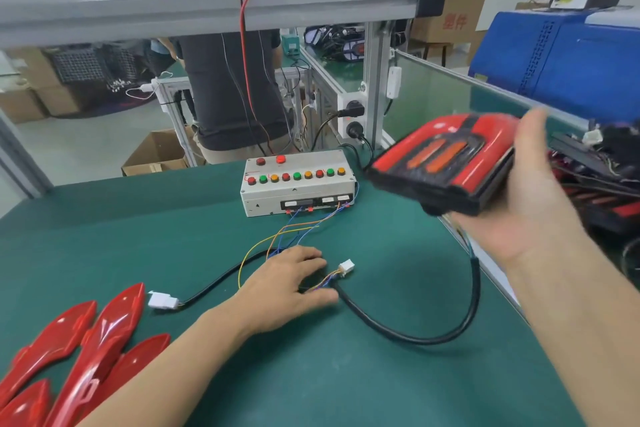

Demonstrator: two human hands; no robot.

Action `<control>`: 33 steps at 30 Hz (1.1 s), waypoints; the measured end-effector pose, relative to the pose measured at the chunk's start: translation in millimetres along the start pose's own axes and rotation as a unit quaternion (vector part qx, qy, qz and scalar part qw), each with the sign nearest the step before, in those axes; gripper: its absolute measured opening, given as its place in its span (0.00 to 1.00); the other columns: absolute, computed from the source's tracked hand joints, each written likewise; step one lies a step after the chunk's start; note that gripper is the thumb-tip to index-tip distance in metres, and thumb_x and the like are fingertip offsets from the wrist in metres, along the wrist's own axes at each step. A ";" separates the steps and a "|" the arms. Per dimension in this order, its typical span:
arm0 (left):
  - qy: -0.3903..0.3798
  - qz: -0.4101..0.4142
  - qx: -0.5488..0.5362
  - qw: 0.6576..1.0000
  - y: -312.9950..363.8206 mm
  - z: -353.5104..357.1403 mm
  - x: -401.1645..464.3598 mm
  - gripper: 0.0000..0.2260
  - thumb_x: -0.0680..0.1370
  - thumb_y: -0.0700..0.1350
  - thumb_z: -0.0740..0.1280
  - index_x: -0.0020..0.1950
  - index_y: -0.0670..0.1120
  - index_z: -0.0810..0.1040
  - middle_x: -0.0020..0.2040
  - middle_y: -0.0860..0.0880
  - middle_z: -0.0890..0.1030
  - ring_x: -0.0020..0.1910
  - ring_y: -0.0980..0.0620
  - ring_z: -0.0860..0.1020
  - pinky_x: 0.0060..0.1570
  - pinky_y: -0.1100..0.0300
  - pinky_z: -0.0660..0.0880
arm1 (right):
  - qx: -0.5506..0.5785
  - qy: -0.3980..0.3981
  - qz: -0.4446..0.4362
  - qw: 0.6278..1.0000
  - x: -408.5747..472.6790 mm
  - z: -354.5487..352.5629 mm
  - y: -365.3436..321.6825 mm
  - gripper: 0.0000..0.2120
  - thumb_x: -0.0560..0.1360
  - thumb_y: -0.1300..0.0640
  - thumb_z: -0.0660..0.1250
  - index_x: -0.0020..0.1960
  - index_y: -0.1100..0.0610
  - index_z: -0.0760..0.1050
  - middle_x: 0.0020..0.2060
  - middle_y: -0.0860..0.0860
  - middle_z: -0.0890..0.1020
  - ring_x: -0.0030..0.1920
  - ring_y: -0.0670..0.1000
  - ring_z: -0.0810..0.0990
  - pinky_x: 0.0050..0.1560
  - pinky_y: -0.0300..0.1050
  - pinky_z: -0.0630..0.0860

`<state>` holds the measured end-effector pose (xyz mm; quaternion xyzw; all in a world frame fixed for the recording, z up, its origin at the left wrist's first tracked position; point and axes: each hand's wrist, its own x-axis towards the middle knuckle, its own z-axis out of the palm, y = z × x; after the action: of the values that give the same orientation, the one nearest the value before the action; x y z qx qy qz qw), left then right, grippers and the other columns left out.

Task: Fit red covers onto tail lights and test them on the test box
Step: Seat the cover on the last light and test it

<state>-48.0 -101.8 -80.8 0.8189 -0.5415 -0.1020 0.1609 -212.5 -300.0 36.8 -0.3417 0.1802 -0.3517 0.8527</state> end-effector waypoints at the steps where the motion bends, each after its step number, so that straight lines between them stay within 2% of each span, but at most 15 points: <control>1: -0.005 0.003 0.025 1.000 -0.8 -0.3 0.2 0.27 0.75 0.61 0.64 0.71 0.52 0.69 0.72 0.58 0.64 0.70 0.59 0.62 0.69 0.64 0.59 | -0.022 -0.003 0.028 0.999 -1.2 -2.9 5.9 0.29 0.75 0.31 0.55 0.55 0.55 0.78 0.49 0.57 0.86 0.47 0.59 0.85 0.37 0.60 0.81; 5: 0.050 0.025 0.064 0.996 0.1 -6.6 1.7 0.15 0.78 0.48 0.62 0.64 0.53 0.76 0.65 0.58 0.72 0.63 0.57 0.70 0.59 0.63 0.65 | -0.091 0.033 0.111 0.989 3.9 -27.7 27.8 0.23 0.75 0.37 0.62 0.52 0.57 0.79 0.44 0.57 0.86 0.41 0.57 0.86 0.29 0.58 0.81; 8: 0.080 0.032 0.109 0.990 0.4 -8.9 3.2 0.14 0.78 0.43 0.60 0.61 0.54 0.77 0.56 0.57 0.75 0.57 0.55 0.71 0.58 0.64 0.60 | -0.167 0.084 0.149 0.971 13.9 -42.3 38.4 0.21 0.75 0.40 0.65 0.54 0.57 0.79 0.44 0.57 0.86 0.39 0.55 0.86 0.32 0.53 0.81; 11: 0.112 0.040 0.120 0.986 1.9 -9.7 2.7 0.10 0.79 0.43 0.60 0.57 0.54 0.77 0.51 0.57 0.76 0.54 0.55 0.71 0.58 0.65 0.57 | -0.226 0.111 0.159 0.955 28.8 -55.6 46.0 0.19 0.76 0.41 0.65 0.53 0.57 0.78 0.39 0.56 0.86 0.33 0.53 0.86 0.27 0.48 0.80; 14: 0.161 0.036 0.064 0.984 4.3 -17.1 -0.3 0.06 0.79 0.43 0.64 0.51 0.50 0.80 0.43 0.53 0.78 0.48 0.52 0.73 0.56 0.59 0.64 | -0.265 0.132 0.178 0.939 40.9 -66.4 45.4 0.20 0.77 0.41 0.63 0.50 0.58 0.77 0.34 0.55 0.86 0.30 0.52 0.85 0.24 0.45 0.79; 17: 0.208 -0.010 -0.055 0.977 1.7 -28.9 -5.1 0.06 0.76 0.39 0.68 0.46 0.48 0.82 0.41 0.53 0.80 0.44 0.52 0.75 0.50 0.58 0.69 | -0.365 0.142 0.157 0.907 52.3 -76.5 40.2 0.23 0.78 0.42 0.63 0.53 0.63 0.77 0.36 0.56 0.84 0.31 0.53 0.82 0.30 0.45 0.79; 19: 0.250 -0.092 -0.180 0.947 -3.7 -41.4 -10.4 0.09 0.76 0.37 0.67 0.42 0.51 0.81 0.41 0.55 0.81 0.42 0.56 0.76 0.47 0.63 0.71 | -0.490 0.130 0.113 0.854 59.0 -81.4 36.4 0.28 0.78 0.41 0.62 0.56 0.68 0.76 0.42 0.59 0.81 0.36 0.56 0.80 0.40 0.51 0.81; 20: 0.268 -0.119 -0.249 0.923 -7.9 -48.8 -12.6 0.12 0.76 0.35 0.66 0.41 0.51 0.80 0.39 0.56 0.82 0.40 0.59 0.77 0.46 0.67 0.71 | -0.568 0.127 0.081 0.809 60.0 -81.3 34.8 0.30 0.78 0.40 0.61 0.59 0.68 0.75 0.48 0.60 0.81 0.44 0.58 0.80 0.50 0.55 0.80; 22: 0.299 -0.140 -0.376 0.866 -18.3 -64.7 -15.9 0.13 0.75 0.30 0.64 0.42 0.49 0.80 0.36 0.57 0.83 0.38 0.63 0.78 0.43 0.74 0.72 | -0.724 0.138 -0.025 0.676 57.5 -75.2 32.8 0.29 0.78 0.40 0.60 0.66 0.64 0.71 0.63 0.63 0.75 0.61 0.62 0.74 0.64 0.56 0.71; 23: 0.304 -0.148 -0.415 0.844 -23.9 -73.1 -16.9 0.12 0.75 0.29 0.64 0.44 0.46 0.80 0.36 0.56 0.83 0.37 0.63 0.78 0.40 0.75 0.71 | -0.757 0.134 -0.107 0.631 50.9 -65.9 33.5 0.27 0.78 0.43 0.62 0.68 0.62 0.71 0.65 0.63 0.73 0.65 0.62 0.71 0.64 0.55 0.67; 24: 0.301 -0.159 -0.436 0.833 -29.1 -80.8 -17.2 0.11 0.75 0.29 0.63 0.47 0.43 0.80 0.37 0.54 0.83 0.36 0.63 0.79 0.37 0.75 0.71 | -0.757 0.113 -0.197 0.613 41.6 -52.3 36.6 0.22 0.78 0.48 0.64 0.66 0.60 0.73 0.63 0.62 0.75 0.64 0.62 0.72 0.63 0.54 0.67; 25: 0.293 -0.167 -0.442 0.831 -33.3 -87.4 -16.4 0.10 0.75 0.29 0.63 0.51 0.41 0.79 0.38 0.50 0.82 0.34 0.62 0.78 0.35 0.75 0.71 | -0.732 0.067 -0.269 0.622 29.7 -35.1 42.0 0.16 0.77 0.52 0.65 0.61 0.58 0.77 0.59 0.59 0.78 0.60 0.60 0.74 0.61 0.51 0.68; 27: 0.271 -0.172 -0.434 0.842 -38.7 -97.6 -11.0 0.11 0.76 0.30 0.63 0.56 0.37 0.78 0.41 0.46 0.81 0.33 0.61 0.78 0.36 0.74 0.71 | -0.691 -0.109 -0.314 0.641 2.9 -3.5 64.5 0.08 0.77 0.56 0.66 0.52 0.55 0.81 0.50 0.53 0.82 0.52 0.55 0.78 0.55 0.48 0.72; 30: 0.237 -0.158 -0.409 0.867 -33.9 -109.8 2.6 0.11 0.74 0.30 0.66 0.56 0.38 0.79 0.39 0.49 0.83 0.35 0.57 0.79 0.40 0.73 0.72 | -0.712 -0.372 -0.268 0.532 -31.3 34.2 130.9 0.11 0.80 0.54 0.62 0.60 0.55 0.78 0.55 0.51 0.80 0.56 0.53 0.74 0.57 0.50 0.71; 33: 0.209 -0.137 -0.401 0.881 -22.5 -114.2 14.8 0.10 0.74 0.30 0.67 0.49 0.42 0.81 0.32 0.55 0.83 0.35 0.56 0.79 0.41 0.74 0.74 | -0.727 -0.457 -0.273 0.434 -42.8 58.8 201.7 0.14 0.82 0.57 0.58 0.65 0.59 0.73 0.59 0.53 0.77 0.60 0.55 0.72 0.60 0.50 0.69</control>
<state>16.0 -89.9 16.7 0.7527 -0.2902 -0.1585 0.5693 -113.6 -137.5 -62.2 -0.9780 -0.1491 -0.0982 0.1079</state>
